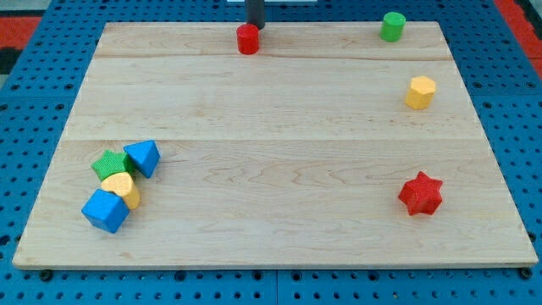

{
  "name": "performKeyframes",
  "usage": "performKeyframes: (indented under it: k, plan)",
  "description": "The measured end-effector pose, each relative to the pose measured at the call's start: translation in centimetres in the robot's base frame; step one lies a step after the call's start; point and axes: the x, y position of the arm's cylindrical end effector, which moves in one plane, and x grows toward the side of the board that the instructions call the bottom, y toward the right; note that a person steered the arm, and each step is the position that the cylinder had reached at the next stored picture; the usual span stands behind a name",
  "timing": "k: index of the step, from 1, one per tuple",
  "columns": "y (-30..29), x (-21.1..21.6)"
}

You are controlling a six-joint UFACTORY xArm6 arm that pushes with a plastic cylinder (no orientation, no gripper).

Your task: Slide the red circle into the group of blocks

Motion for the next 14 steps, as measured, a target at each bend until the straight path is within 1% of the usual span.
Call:
performKeyframes:
  k: [1,2,3,4,5,6,7,8,9,10,12,14]
  plan:
    - [-2.4,2.7]
    - [-8.3,3.1]
    - [-9.4,6.4]
    - [-7.0,4.6]
    - [-3.0,-0.1]
    - [-2.0,0.8]
    - [-2.2,6.5]
    - [-3.5,8.9]
    - [-8.4,8.2]
    - [-11.9,7.9]
    - [-14.4,9.0]
    - [-16.8,13.0]
